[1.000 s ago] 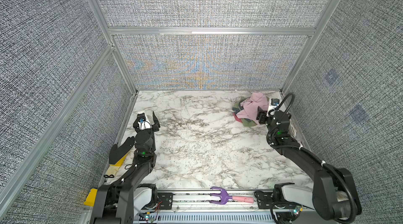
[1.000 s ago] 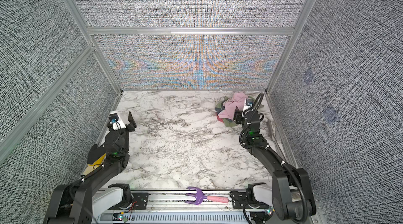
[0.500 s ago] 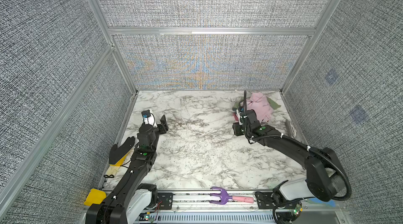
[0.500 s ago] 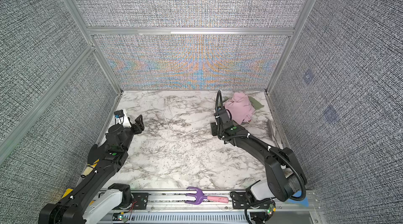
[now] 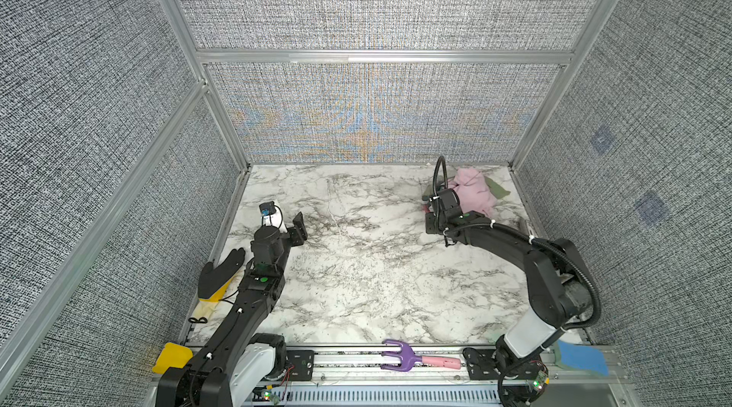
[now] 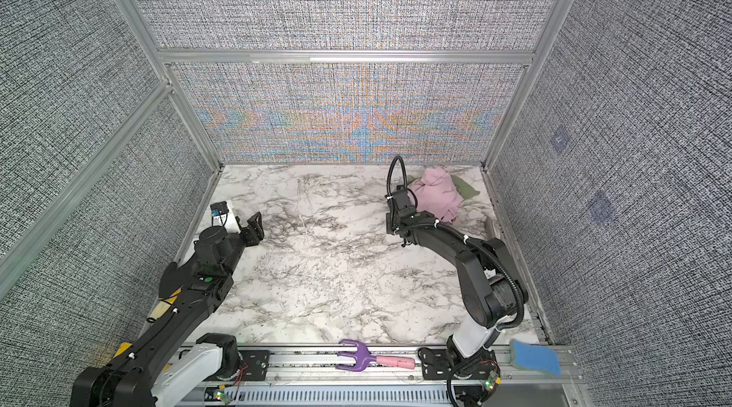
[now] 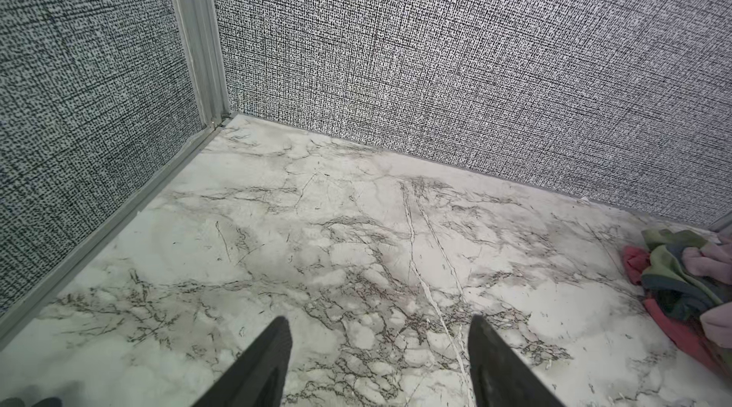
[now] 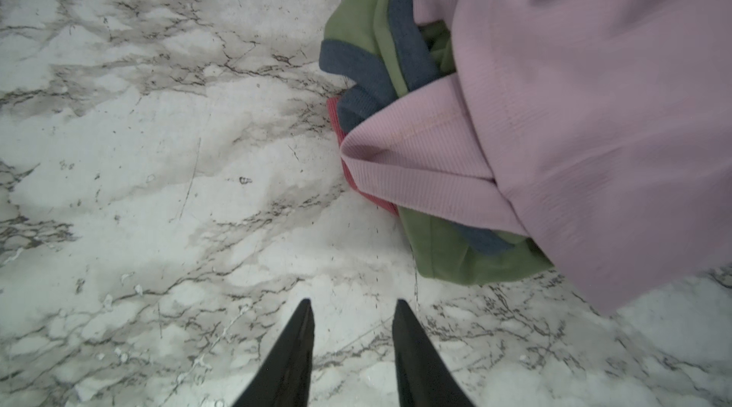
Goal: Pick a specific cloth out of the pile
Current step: 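Reach the right gripper down into the cloth pile under the pink shirt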
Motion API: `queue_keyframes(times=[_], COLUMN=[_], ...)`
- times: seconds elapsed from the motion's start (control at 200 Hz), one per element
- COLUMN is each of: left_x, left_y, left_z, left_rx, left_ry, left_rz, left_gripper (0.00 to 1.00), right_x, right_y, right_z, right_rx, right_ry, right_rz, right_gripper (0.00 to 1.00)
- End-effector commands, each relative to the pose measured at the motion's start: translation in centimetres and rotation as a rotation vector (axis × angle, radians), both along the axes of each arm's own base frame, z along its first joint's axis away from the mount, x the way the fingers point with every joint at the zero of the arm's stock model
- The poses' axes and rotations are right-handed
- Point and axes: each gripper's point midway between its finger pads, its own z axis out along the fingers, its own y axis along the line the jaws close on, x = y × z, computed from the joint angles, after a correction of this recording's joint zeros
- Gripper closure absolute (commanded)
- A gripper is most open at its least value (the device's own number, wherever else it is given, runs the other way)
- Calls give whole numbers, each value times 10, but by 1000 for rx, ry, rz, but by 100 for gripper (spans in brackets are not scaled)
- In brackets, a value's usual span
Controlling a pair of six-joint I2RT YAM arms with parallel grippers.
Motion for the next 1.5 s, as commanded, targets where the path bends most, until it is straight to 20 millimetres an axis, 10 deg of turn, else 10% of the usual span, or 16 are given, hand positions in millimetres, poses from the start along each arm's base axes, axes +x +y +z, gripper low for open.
queue_keyframes(times=[0.0, 1.066, 1.266, 1.496], left_x=[1, 5, 6, 6], left_y=[1, 3, 4, 5], left_z=[4, -5, -4, -4], left_rx=[4, 26, 28, 30], left_ry=[-21, 0, -2, -1], left_rz=[8, 21, 22, 27], left_gripper=[28, 27, 27, 27], right_x=[2, 11, 12, 7], right_y=[-4, -57, -61, -60], right_z=[-6, -58, -55, -35], right_rx=[-32, -210, -220, -192], right_ry=[13, 114, 99, 56], right_rz=[-19, -168, -185, -189], right_gripper=[66, 68, 100, 100])
